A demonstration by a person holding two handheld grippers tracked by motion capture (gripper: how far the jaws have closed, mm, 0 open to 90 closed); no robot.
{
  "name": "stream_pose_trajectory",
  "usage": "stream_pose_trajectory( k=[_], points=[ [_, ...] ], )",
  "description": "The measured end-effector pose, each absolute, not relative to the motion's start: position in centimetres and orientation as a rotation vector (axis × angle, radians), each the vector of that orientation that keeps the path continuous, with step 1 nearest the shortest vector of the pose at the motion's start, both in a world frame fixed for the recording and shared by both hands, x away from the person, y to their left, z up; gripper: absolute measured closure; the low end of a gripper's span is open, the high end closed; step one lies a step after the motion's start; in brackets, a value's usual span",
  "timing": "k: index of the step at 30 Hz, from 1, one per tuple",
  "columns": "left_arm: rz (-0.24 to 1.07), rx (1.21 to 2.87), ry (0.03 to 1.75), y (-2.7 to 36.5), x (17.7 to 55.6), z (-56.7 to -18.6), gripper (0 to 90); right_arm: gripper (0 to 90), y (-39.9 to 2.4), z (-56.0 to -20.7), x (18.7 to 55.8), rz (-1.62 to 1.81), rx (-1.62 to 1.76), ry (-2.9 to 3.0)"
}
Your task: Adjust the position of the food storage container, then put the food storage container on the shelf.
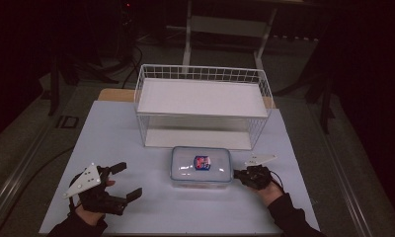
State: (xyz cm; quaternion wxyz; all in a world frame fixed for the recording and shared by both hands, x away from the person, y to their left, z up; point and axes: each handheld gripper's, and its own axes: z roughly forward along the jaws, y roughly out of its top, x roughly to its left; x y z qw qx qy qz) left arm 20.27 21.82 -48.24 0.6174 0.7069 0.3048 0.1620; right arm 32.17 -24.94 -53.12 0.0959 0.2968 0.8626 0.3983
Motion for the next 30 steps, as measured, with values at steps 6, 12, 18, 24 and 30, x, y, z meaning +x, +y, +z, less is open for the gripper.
stream_pose_trajectory(
  k=[6, 12, 18, 24, 30],
  points=[
    [0.372, 1.631, 0.704, 21.7, 20.2, -48.2, 0.9, 84.5, -27.2, -51.6, 31.3, 1.236, 0.933, 2.463],
    [0.368, 1.649, 0.698, 21.0, 20.1, -47.5, 0.9, 65.4, -28.5, -48.9, 29.0, 1.357, 0.926, 2.358],
    [0.352, 1.684, 0.672, 19.6, 20.2, -46.1, 0.9, 43.8, -28.1, -46.2, 27.2, 1.481, 0.865, 2.279],
    [0.359, 1.753, 0.642, 18.0, 21.1, -44.5, 0.9, 15.5, -27.4, -44.5, 26.5, 1.602, 0.842, 2.232],
    [0.333, 1.808, 0.669, 16.7, 22.5, -43.5, 0.9, 10.6, -27.0, -43.8, 26.4, 1.582, 0.808, 2.155]
  ],
)
